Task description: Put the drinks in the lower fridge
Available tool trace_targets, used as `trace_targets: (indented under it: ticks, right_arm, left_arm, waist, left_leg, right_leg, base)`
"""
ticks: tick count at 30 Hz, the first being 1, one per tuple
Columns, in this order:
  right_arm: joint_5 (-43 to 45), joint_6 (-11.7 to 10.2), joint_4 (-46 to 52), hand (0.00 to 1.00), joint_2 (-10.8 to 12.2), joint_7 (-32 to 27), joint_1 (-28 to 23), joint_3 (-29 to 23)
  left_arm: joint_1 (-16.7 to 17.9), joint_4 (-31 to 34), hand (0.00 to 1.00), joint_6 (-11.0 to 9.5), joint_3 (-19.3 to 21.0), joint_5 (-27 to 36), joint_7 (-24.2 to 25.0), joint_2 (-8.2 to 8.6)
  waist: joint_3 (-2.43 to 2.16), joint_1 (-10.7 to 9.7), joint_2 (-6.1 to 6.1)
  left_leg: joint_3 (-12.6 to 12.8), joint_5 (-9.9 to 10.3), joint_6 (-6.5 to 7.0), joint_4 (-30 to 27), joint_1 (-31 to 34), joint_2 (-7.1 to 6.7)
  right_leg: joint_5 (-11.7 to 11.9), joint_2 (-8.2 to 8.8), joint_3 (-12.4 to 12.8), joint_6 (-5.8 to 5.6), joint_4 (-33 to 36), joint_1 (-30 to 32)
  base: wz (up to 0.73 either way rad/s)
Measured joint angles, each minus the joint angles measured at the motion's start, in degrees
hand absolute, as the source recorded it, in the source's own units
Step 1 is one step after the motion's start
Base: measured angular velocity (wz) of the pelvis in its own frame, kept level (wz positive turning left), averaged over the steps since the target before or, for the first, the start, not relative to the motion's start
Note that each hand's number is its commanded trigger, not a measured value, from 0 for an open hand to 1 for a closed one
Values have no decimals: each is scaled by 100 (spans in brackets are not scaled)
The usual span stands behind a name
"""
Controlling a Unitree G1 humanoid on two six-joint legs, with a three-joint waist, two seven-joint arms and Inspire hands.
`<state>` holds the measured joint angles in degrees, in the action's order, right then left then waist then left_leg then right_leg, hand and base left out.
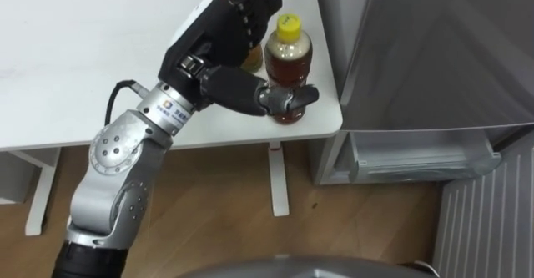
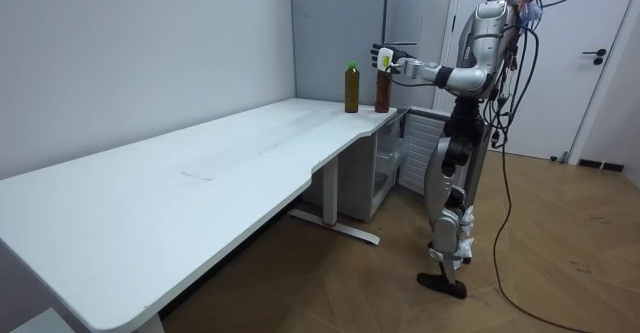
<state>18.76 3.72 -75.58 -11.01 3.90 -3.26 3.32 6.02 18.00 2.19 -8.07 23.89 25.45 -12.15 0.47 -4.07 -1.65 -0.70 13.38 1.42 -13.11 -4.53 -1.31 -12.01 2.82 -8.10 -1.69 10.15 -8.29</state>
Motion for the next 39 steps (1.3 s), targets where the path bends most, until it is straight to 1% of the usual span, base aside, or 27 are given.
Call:
trace_targets:
  ticks: [3, 8, 11, 17, 27, 33, 39]
  right_arm:
    - [-3, 0, -5, 0, -6, -1, -2, 0]
    - [-3, 1, -4, 0, -6, -5, -2, 2]
    - [-4, 3, -5, 0, -5, -5, -2, 2]
    - [-24, 6, -6, 0, -4, 1, -2, 6]
    - [-31, 5, 1, 0, -1, -78, 7, 7]
    - [-42, 6, 0, 0, -1, -131, 12, 9]
    - [-44, 6, 1, 0, -1, -130, 6, 7]
  left_arm:
    - [4, 0, 0, 0, 0, -107, 2, 1]
    - [12, -1, 0, 0, 0, -110, 3, 0]
    - [20, -22, 0, 1, 0, -109, 14, 1]
    - [21, -389, 0, 1, -2, -110, -16, 22]
    - [21, -496, 0, 1, -3, -108, -34, 21]
    - [26, -570, 0, 1, -6, -108, -245, 29]
    - [26, -570, 0, 1, -6, -108, -243, 29]
  waist:
    - [-5, -2, -10]
    - [0, -5, -8]
    - [8, -19, 1]
    - [34, -22, 17]
    - [30, -16, 7]
    - [31, -20, 11]
    - [29, -20, 14]
  left_leg:
    - [-1, 0, 0, -1, -2, 2]
    - [-1, 0, 0, -2, -4, -1]
    - [10, 0, 0, -3, -19, 2]
    - [29, 0, 0, 29, 2, 6]
    - [44, 1, -1, 53, -2, 8]
    - [48, 0, -1, 48, -5, 9]
    - [53, 0, -1, 33, -7, 10]
  right_leg:
    - [0, 0, -6, 0, 1, -3]
    - [0, 2, -6, 0, 0, -2]
    - [0, 2, 0, 0, -2, 7]
    - [1, -1, 15, 2, -18, 20]
    - [1, -2, 15, 2, -38, 48]
    - [1, -2, 15, 2, -38, 43]
    - [6, -2, 15, 10, -28, 35]
  base:
    - [0]
    - [0]
    - [0]
    - [0]
    - [0]
    - [0]
    - [0]
